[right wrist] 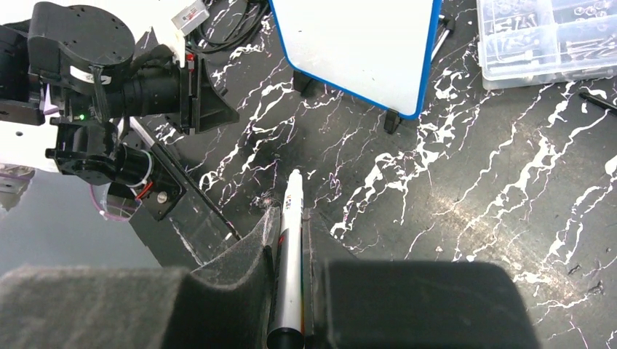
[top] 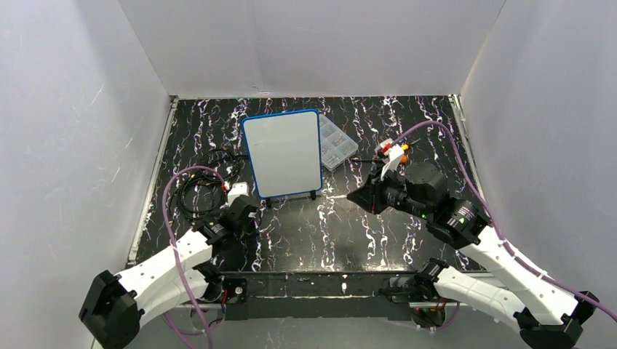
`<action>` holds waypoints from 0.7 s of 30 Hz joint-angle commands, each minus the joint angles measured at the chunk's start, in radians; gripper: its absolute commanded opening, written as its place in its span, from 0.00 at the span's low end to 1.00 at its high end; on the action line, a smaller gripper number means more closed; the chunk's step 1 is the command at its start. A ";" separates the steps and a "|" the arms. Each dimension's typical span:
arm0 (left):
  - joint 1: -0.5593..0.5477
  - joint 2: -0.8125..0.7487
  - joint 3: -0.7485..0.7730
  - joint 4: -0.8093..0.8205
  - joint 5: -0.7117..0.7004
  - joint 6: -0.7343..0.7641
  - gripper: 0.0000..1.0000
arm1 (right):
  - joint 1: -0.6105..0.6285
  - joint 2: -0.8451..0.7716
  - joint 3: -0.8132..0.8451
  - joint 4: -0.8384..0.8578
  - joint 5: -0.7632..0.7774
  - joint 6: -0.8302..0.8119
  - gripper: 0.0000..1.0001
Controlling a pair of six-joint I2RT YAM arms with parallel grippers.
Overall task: Write a sentence on the whiteboard
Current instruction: Place the pen cap at the center of the board.
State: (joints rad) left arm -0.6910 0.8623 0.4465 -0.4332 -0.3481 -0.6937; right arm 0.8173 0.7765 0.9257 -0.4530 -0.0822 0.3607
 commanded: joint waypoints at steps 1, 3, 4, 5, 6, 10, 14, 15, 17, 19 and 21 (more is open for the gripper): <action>0.022 0.037 -0.026 0.057 -0.013 -0.029 0.17 | -0.003 -0.028 -0.018 0.056 0.030 -0.012 0.01; 0.037 0.045 -0.038 0.076 0.007 -0.031 0.28 | -0.002 -0.032 -0.031 0.060 0.038 -0.011 0.01; 0.045 0.047 -0.042 0.083 0.018 -0.033 0.31 | -0.003 -0.030 -0.036 0.065 0.041 -0.012 0.01; 0.052 0.047 -0.043 0.087 0.026 -0.032 0.34 | -0.003 -0.029 -0.039 0.068 0.043 -0.012 0.01; 0.059 0.044 -0.040 0.087 0.034 -0.030 0.37 | -0.003 -0.026 -0.040 0.071 0.044 -0.012 0.01; 0.076 0.006 -0.002 0.060 0.067 -0.001 0.60 | -0.002 -0.006 -0.038 0.082 0.037 -0.012 0.01; 0.106 -0.049 0.086 -0.010 0.147 0.062 0.73 | -0.002 0.006 -0.032 0.105 0.027 -0.014 0.01; 0.119 -0.063 0.115 -0.022 0.178 0.091 0.76 | -0.001 0.010 -0.029 0.119 0.024 -0.016 0.01; 0.161 -0.085 0.182 -0.050 0.249 0.170 0.80 | -0.001 0.022 -0.024 0.143 0.023 -0.023 0.01; 0.228 -0.084 0.264 -0.076 0.336 0.262 0.81 | 0.000 0.038 -0.013 0.177 0.026 -0.031 0.01; 0.303 -0.067 0.337 -0.084 0.460 0.348 0.82 | 0.004 0.059 -0.001 0.227 0.032 -0.040 0.01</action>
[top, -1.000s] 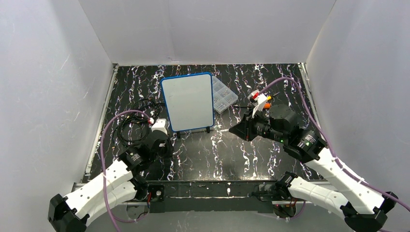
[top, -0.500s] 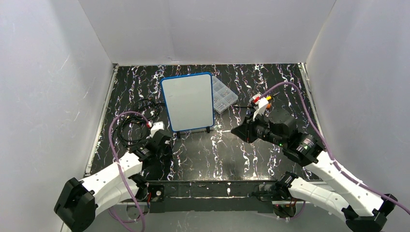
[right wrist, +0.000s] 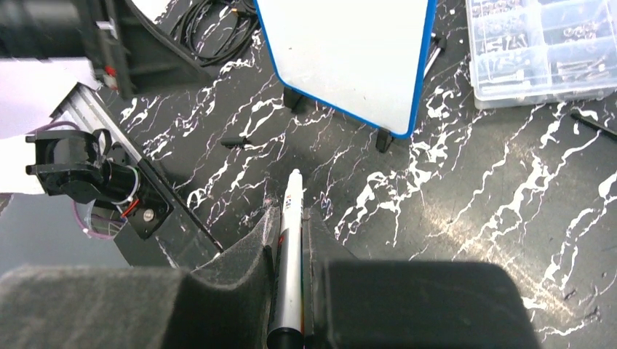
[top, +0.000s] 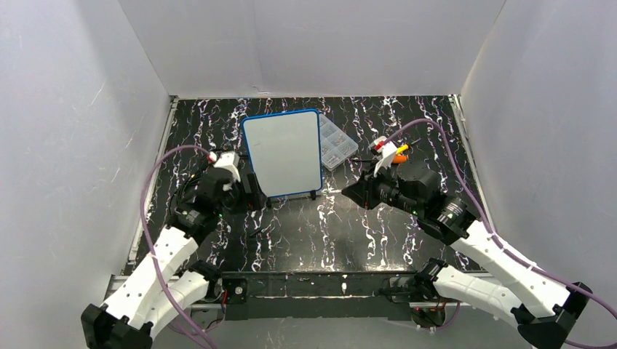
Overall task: Write a sentence on the whiteboard
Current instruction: Place the pen cap at the center of the board.
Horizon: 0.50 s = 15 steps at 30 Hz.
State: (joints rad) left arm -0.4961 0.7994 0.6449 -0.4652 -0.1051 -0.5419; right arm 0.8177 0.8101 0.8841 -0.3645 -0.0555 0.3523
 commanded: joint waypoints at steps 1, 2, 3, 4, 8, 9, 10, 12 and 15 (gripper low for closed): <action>0.144 0.014 0.181 -0.055 0.266 0.233 0.82 | 0.008 0.039 0.045 0.167 0.010 -0.036 0.01; 0.184 0.036 0.208 -0.053 0.312 0.270 0.82 | 0.014 0.053 0.053 0.201 0.019 -0.039 0.01; 0.222 0.060 0.231 -0.047 0.362 0.297 0.82 | 0.023 0.069 0.060 0.236 0.030 -0.041 0.01; 0.259 0.083 0.249 -0.034 0.413 0.319 0.82 | 0.032 0.087 0.069 0.270 0.039 -0.047 0.01; 0.370 0.170 0.293 0.065 0.599 0.373 0.79 | 0.067 0.180 0.136 0.342 0.115 -0.088 0.01; 0.381 0.185 0.299 0.084 0.611 0.382 0.79 | 0.071 0.207 0.160 0.351 0.123 -0.092 0.01; 0.387 0.198 0.299 0.107 0.619 0.394 0.77 | 0.073 0.233 0.178 0.355 0.126 -0.093 0.01; 0.404 0.223 0.289 0.175 0.662 0.431 0.73 | 0.074 0.284 0.203 0.414 0.118 -0.093 0.01; 0.410 0.269 0.308 0.180 0.698 0.517 0.67 | 0.074 0.364 0.248 0.458 0.090 -0.093 0.01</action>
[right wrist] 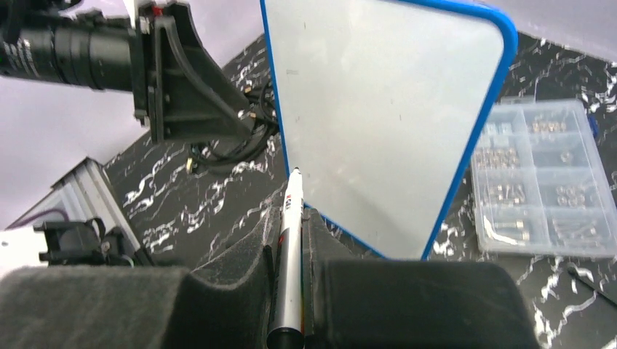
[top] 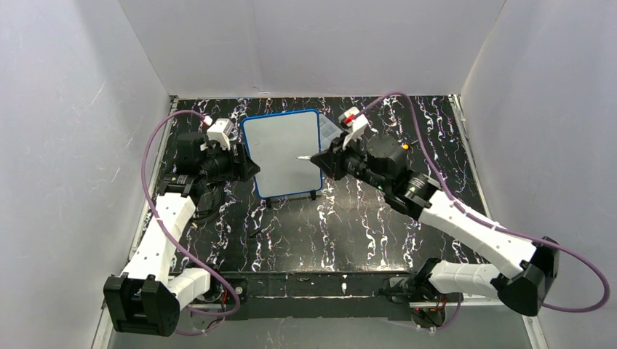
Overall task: Write a sentence on the whiteboard
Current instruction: Place the pen cap at the center of the board, then write a sentence on the whiteboard.
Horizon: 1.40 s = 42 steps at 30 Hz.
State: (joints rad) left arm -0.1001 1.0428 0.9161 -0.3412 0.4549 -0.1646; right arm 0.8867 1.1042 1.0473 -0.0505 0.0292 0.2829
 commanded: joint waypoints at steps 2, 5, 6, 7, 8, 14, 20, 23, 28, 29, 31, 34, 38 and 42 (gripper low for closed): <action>0.018 0.045 0.046 0.062 0.134 0.184 0.64 | 0.004 0.122 0.117 0.178 -0.020 -0.025 0.01; 0.031 0.076 0.043 0.095 0.144 0.203 0.58 | 0.005 0.188 0.144 0.232 -0.073 -0.025 0.01; 0.040 0.086 0.041 0.112 0.165 0.203 0.56 | 0.005 0.207 0.154 0.244 -0.087 -0.024 0.01; 0.046 0.094 0.035 0.135 0.190 0.199 0.55 | 0.005 0.222 0.162 0.255 -0.095 -0.025 0.01; 0.050 0.103 0.032 0.155 0.207 0.197 0.53 | 0.005 0.234 0.167 0.269 -0.102 -0.027 0.01; 0.062 0.156 0.033 0.206 0.233 0.203 0.45 | 0.013 0.297 0.206 0.308 -0.118 -0.062 0.01; 0.065 0.183 0.029 0.253 0.274 0.200 0.35 | 0.029 0.350 0.242 0.329 -0.077 -0.101 0.01; 0.066 0.184 0.025 0.243 0.254 0.216 0.29 | 0.041 0.387 0.271 0.327 -0.057 -0.129 0.01; 0.065 0.196 0.023 0.222 0.218 0.248 0.23 | 0.055 0.432 0.295 0.340 -0.035 -0.153 0.01; 0.066 0.198 0.023 0.219 0.214 0.254 0.22 | 0.058 0.438 0.300 0.342 -0.035 -0.157 0.01; 0.066 0.202 0.022 0.211 0.202 0.264 0.22 | 0.062 0.451 0.305 0.346 -0.034 -0.163 0.01; 0.066 0.204 0.020 0.207 0.194 0.275 0.18 | 0.068 0.470 0.314 0.350 -0.020 -0.169 0.01; 0.066 0.204 0.018 0.197 0.176 0.291 0.12 | 0.075 0.491 0.323 0.355 0.003 -0.181 0.01; 0.066 0.205 0.016 0.198 0.175 0.296 0.09 | 0.078 0.500 0.323 0.370 0.015 -0.186 0.01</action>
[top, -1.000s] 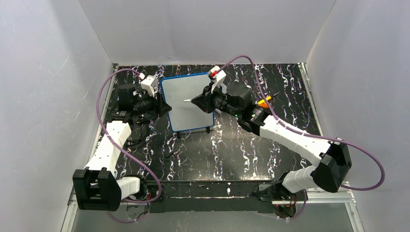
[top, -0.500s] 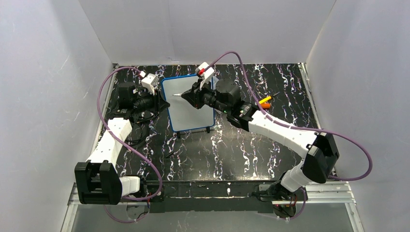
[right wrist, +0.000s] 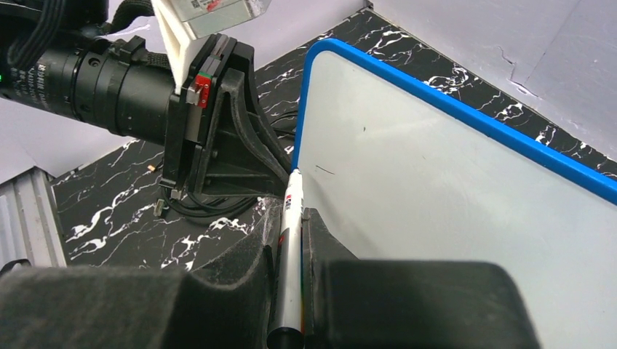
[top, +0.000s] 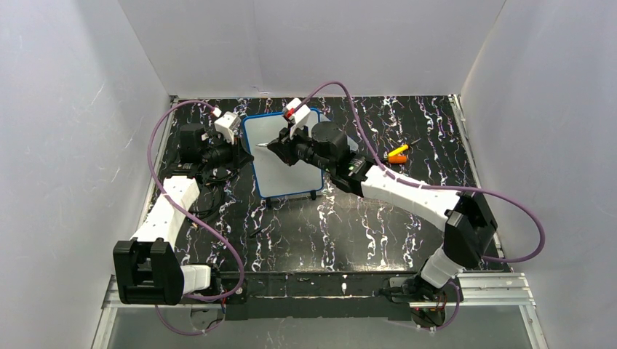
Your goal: Write a sentence on the whiteboard
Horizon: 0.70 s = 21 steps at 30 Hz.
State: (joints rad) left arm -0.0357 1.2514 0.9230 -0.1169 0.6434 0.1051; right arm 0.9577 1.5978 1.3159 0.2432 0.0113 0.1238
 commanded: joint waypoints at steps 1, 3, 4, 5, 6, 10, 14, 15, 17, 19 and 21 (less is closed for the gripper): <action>0.002 -0.004 0.010 -0.026 -0.014 0.029 0.08 | 0.007 0.009 0.056 0.080 0.033 -0.027 0.01; 0.001 -0.007 0.008 -0.026 -0.011 0.031 0.07 | 0.007 0.016 0.059 0.087 0.035 -0.028 0.01; 0.000 -0.008 0.008 -0.026 -0.009 0.032 0.07 | 0.007 0.020 0.059 0.090 0.037 -0.027 0.01; 0.002 -0.010 0.007 -0.025 -0.009 0.032 0.06 | 0.007 0.023 0.059 0.095 0.038 -0.028 0.01; 0.002 -0.010 0.006 -0.024 -0.007 0.034 0.06 | 0.007 0.025 0.058 0.099 0.038 -0.029 0.01; 0.002 -0.010 0.006 -0.023 -0.002 0.036 0.04 | 0.006 0.036 0.067 0.104 0.041 -0.029 0.01; 0.001 -0.013 0.004 -0.023 -0.003 0.038 0.02 | 0.007 0.047 0.077 0.100 0.053 -0.032 0.01; 0.001 -0.013 0.004 -0.022 -0.002 0.039 0.01 | 0.007 0.049 0.078 0.100 0.054 -0.034 0.01; 0.002 -0.015 0.002 -0.023 -0.002 0.042 0.00 | 0.007 0.054 0.079 0.100 0.061 -0.036 0.01; 0.001 -0.016 0.001 -0.023 -0.002 0.045 0.00 | 0.007 0.060 0.085 0.094 0.068 -0.036 0.01; 0.001 -0.016 0.000 -0.023 -0.003 0.046 0.00 | 0.007 0.066 0.092 0.086 0.071 -0.039 0.01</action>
State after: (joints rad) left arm -0.0357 1.2514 0.9230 -0.1207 0.6434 0.1307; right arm 0.9581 1.6447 1.3468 0.2806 0.0547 0.1040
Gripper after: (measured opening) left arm 0.099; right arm 0.197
